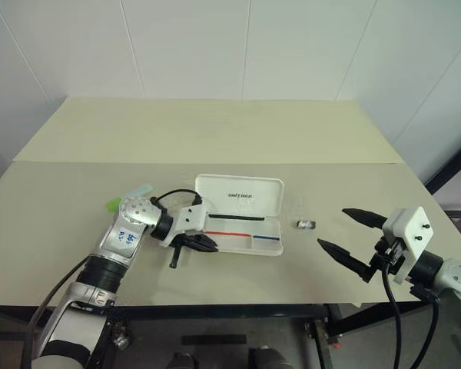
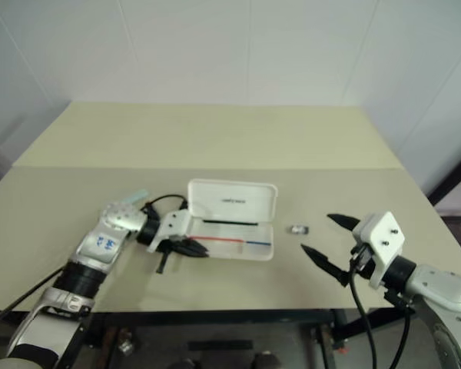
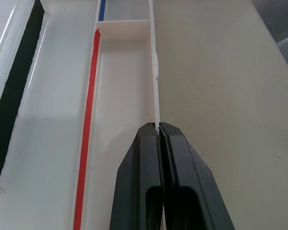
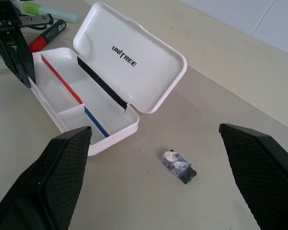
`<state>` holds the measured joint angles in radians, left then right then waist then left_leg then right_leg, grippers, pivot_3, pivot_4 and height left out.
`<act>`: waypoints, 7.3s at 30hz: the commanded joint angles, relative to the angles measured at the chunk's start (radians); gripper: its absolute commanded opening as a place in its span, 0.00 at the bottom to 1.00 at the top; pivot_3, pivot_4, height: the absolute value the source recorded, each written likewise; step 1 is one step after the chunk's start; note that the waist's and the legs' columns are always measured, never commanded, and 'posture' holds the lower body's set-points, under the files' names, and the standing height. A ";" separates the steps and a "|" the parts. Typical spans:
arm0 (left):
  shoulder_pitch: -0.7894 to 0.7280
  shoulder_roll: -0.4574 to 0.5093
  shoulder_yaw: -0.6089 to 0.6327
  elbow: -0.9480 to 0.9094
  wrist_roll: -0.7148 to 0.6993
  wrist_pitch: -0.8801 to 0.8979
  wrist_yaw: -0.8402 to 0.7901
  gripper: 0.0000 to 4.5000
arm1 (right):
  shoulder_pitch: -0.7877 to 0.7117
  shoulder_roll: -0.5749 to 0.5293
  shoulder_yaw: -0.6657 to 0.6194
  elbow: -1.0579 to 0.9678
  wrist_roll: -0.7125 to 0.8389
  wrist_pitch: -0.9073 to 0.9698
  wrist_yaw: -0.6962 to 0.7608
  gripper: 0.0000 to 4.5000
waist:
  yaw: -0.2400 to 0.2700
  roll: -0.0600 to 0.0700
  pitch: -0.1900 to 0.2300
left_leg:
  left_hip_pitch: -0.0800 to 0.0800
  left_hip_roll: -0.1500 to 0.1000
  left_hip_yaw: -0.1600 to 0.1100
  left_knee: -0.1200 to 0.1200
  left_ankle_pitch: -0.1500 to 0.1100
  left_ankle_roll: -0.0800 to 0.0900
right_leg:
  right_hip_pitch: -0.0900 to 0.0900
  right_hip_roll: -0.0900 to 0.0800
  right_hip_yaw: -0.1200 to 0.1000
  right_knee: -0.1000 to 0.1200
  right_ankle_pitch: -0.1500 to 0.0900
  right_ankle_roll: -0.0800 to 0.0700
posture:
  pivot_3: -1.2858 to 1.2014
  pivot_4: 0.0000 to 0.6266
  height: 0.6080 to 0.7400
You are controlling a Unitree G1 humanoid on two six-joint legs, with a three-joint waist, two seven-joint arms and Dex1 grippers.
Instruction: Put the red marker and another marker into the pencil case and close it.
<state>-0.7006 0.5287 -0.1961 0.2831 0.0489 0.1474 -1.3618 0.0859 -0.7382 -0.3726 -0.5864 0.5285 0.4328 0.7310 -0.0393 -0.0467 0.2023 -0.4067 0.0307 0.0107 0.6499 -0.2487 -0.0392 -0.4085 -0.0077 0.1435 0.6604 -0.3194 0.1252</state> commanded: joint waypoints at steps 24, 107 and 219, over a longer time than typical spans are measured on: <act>0.153 0.151 0.133 -0.427 -0.272 0.282 0.100 1.00 | -0.109 -0.035 0.042 0.105 0.012 -0.047 0.115 1.00 | -0.020 0.000 0.000 | 0.001 0.001 0.000 -0.001 0.000 0.000 | 0.000 0.000 0.000 0.000 0.000 0.000 | 0.52 0.24 1.00; -0.184 0.098 0.203 -0.221 -0.225 0.823 0.861 0.14 | -0.228 -0.081 0.064 0.276 0.031 -0.092 0.296 1.00 | -0.015 0.000 0.000 | 0.000 -0.001 0.000 -0.004 0.000 -0.005 | 0.000 -0.001 -0.001 -0.004 0.001 0.000 | 0.52 0.24 1.00; -0.587 0.190 -0.006 0.984 0.205 0.233 0.480 0.99 | -0.082 -0.051 0.019 0.189 0.015 -0.129 0.187 1.00 | -0.014 0.000 0.000 | -0.001 -0.001 0.000 -0.002 -0.001 -0.001 | -0.001 0.000 -0.001 -0.001 -0.001 0.001 | 0.52 0.24 1.00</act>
<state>-1.2560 0.7141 -0.2114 1.2450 0.2514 0.3834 -0.8621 -0.0033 -0.7758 -0.3150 -0.3555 0.5323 0.3097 0.9241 -0.0535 -0.0472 0.2027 -0.4080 0.0296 0.0109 0.6483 -0.2494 -0.0404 -0.4095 -0.0076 0.1429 0.6590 -0.3203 0.1263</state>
